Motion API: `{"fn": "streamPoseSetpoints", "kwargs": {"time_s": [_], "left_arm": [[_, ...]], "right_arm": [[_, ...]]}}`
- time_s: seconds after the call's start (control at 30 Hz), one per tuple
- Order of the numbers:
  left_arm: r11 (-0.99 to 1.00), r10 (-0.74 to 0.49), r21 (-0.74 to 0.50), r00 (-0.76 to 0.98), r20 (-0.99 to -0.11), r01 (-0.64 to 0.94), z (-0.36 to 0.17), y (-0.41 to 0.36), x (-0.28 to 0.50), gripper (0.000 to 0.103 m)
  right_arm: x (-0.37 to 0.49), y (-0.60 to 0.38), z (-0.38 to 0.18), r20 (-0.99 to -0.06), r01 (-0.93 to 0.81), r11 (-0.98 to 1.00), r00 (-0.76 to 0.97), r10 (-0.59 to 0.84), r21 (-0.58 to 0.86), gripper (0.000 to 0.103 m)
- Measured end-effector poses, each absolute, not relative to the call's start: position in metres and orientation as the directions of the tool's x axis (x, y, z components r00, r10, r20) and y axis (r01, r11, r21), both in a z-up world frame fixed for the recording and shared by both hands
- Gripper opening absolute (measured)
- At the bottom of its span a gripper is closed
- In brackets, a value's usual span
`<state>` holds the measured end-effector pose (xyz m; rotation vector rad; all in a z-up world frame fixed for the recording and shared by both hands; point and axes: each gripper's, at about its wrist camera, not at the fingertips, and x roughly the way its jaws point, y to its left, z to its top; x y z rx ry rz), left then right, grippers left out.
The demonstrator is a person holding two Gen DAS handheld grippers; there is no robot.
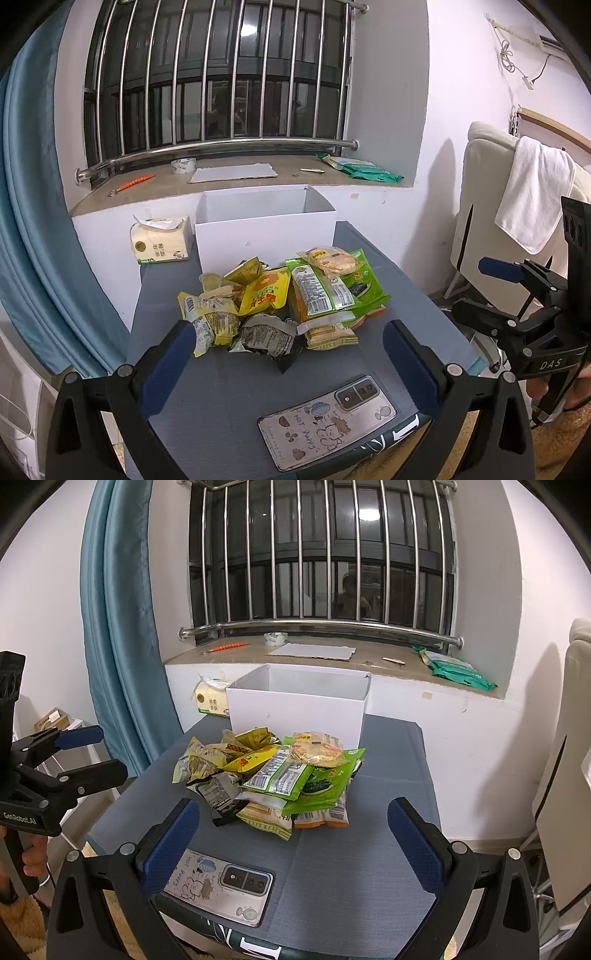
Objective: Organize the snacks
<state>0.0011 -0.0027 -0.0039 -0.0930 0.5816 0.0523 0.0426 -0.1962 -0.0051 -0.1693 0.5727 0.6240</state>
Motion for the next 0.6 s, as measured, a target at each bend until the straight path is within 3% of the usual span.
{"fn": "streamPoseSetpoints", "kwargs": {"time_s": [0.6], "left_arm": [[0.993,0.021,-0.083,0.834,-0.552,-0.08,-0.0031,0.0,0.0011,0.103]], "right_arm": [[0.043,-0.199,-0.0065,-0.55,-0.596,0.803,0.662,0.51,0.027,0.103]]}}
